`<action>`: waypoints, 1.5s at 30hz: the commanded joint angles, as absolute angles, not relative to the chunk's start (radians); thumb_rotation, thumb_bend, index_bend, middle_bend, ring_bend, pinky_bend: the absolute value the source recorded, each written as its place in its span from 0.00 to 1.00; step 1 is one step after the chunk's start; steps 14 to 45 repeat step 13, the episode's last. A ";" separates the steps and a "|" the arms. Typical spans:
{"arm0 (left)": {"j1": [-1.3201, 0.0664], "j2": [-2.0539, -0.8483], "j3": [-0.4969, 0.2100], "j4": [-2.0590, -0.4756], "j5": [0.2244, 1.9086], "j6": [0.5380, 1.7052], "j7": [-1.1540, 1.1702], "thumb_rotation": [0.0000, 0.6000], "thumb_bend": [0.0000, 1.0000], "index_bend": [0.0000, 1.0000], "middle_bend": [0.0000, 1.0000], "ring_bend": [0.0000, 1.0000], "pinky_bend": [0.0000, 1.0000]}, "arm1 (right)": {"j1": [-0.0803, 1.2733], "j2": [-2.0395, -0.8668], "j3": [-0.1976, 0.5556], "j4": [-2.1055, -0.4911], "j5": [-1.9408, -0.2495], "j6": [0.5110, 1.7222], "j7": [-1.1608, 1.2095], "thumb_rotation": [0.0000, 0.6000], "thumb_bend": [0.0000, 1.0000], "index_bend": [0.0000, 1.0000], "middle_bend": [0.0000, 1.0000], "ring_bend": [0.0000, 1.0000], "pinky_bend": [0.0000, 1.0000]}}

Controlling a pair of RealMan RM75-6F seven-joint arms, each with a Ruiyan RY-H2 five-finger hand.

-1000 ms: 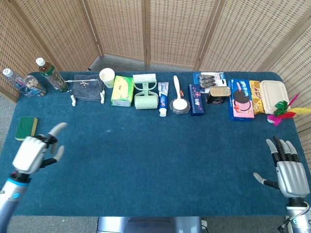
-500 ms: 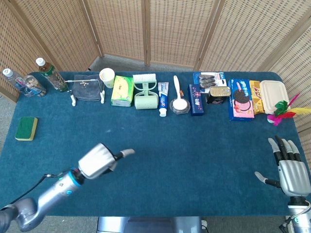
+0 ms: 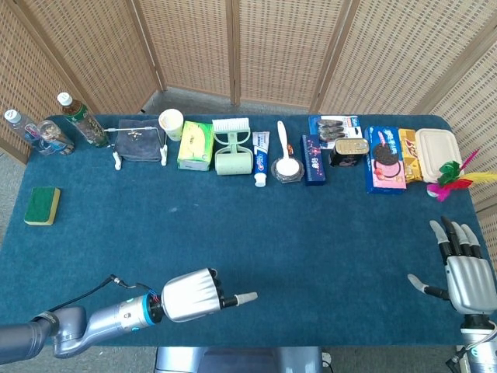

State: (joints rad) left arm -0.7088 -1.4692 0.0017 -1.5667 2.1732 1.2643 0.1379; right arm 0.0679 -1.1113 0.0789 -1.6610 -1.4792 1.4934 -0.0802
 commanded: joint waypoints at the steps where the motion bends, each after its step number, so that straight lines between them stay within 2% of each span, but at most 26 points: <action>1: -0.713 -1.475 0.008 -1.562 2.177 1.271 0.146 1.00 0.97 0.21 1.00 1.00 1.00 | 0.067 -1.111 0.079 -1.661 -1.480 1.495 -0.078 0.78 0.00 0.00 0.00 0.00 0.00; 45: -0.724 -1.483 0.025 -1.568 2.165 1.279 0.179 1.00 0.97 0.21 1.00 1.00 1.00 | 0.066 -1.111 0.080 -1.661 -1.479 1.497 -0.080 0.78 0.00 0.00 0.00 0.00 0.00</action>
